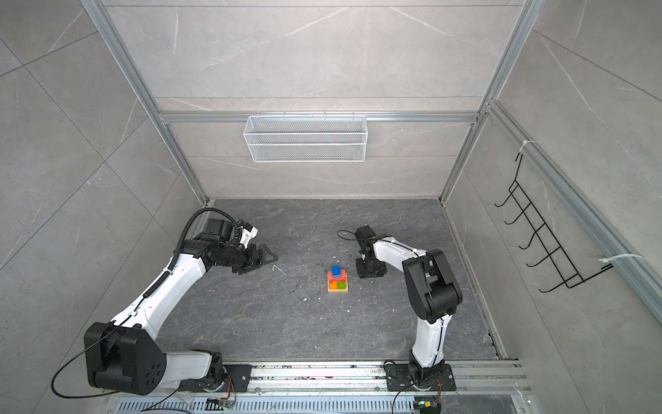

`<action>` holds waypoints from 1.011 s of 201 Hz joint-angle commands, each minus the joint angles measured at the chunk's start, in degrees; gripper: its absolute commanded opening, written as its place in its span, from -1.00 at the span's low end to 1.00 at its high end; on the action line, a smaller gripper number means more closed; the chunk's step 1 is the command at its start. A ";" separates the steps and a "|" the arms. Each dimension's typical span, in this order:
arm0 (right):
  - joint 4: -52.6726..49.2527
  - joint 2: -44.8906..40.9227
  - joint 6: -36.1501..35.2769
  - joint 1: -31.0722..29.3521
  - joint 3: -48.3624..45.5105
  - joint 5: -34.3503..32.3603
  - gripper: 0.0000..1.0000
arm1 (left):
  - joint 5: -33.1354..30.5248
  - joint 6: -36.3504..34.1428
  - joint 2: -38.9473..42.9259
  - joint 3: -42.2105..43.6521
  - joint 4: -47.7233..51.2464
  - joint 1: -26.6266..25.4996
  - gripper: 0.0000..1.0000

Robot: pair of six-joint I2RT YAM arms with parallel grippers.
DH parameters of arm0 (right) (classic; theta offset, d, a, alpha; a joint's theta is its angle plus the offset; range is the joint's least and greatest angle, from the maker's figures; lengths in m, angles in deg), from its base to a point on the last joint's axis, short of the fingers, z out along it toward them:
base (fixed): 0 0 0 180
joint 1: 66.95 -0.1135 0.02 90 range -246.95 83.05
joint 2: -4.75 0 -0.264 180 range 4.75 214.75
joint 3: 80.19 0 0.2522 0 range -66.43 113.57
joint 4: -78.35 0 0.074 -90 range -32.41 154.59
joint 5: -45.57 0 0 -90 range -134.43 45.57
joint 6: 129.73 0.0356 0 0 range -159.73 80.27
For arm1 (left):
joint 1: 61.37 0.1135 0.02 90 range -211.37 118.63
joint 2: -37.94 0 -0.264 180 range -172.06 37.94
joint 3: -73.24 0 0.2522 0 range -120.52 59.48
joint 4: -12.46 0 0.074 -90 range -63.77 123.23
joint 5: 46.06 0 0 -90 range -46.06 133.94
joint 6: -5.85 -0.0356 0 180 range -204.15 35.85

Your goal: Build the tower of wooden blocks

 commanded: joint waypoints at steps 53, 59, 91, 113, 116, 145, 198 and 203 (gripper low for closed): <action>0.05 2.13 -1.14 0.47 1.05 -2.71 -0.17 | 0.88 -1.81 -0.06 -0.43 0.50 0.22 0.65; -0.02 2.23 -1.31 0.49 1.30 -2.56 -0.16 | 0.94 -1.80 -0.11 -0.48 0.48 0.26 0.65; -0.76 3.22 -2.99 0.60 2.59 -2.22 -0.24 | 0.88 -1.80 0.02 -0.37 0.54 0.24 0.65; -0.77 3.59 -3.63 0.67 2.78 -1.94 -0.40 | 0.73 -1.80 0.02 -0.35 0.47 0.26 0.65; -0.77 3.70 -3.66 0.69 2.82 -1.80 -0.43 | 0.83 -1.80 0.02 -0.35 0.54 0.26 0.65; -0.58 4.79 -3.41 0.74 3.17 -1.50 -0.63 | 0.80 -1.82 0.02 -0.43 0.48 0.26 0.64; -1.30 2.08 5.59 0.70 0.28 -1.98 -0.77 | 0.80 -1.80 0.17 -0.43 0.43 0.23 0.64; -1.25 1.79 7.18 0.71 -0.27 -1.61 -0.81 | 0.87 -1.72 0.15 -0.43 0.39 0.23 0.64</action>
